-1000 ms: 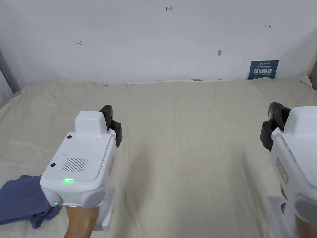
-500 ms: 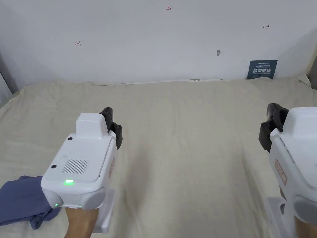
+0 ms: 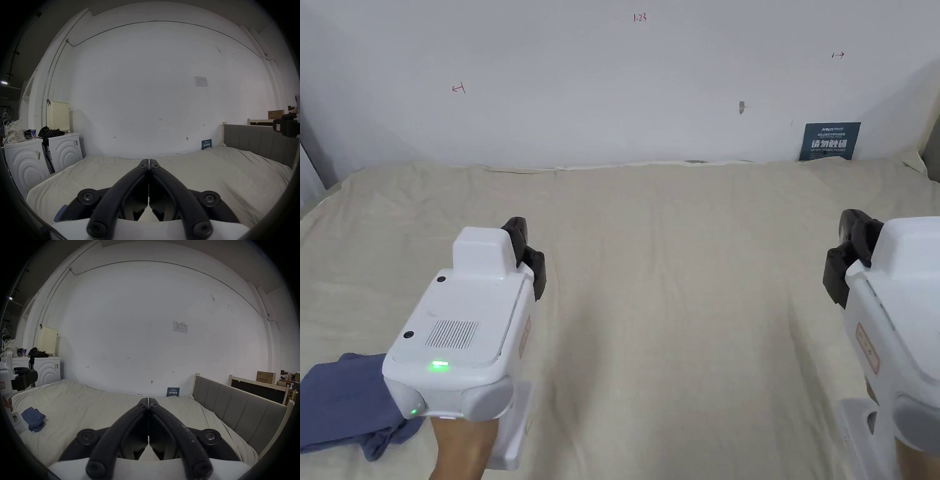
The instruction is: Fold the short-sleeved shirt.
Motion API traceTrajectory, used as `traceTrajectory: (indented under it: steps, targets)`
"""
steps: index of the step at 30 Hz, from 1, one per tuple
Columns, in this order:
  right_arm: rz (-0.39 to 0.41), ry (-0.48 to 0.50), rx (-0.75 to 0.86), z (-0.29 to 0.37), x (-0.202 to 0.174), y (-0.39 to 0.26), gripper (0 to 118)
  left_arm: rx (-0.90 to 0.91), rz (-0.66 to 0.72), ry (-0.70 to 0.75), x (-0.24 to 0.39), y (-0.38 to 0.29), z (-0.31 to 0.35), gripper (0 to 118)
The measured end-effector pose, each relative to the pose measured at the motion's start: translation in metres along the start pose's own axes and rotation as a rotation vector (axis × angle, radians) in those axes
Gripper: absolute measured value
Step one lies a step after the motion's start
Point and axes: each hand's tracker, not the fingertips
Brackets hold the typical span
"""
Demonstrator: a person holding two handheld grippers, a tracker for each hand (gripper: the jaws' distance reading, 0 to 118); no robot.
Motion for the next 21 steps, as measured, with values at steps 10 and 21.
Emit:
traceTrajectory:
  steps: [10,21]
  targets:
    - [0.003,0.001,-0.005,0.0003,-0.0004,-0.0009,2,-0.002,0.017,-0.003,-0.0014,-0.0018,0.0003,0]
    - [0.004,0.003,-0.007,-0.0004,-0.0015,-0.0011,2,-0.006,0.018,-0.008,-0.0020,-0.0035,-0.0002,0]
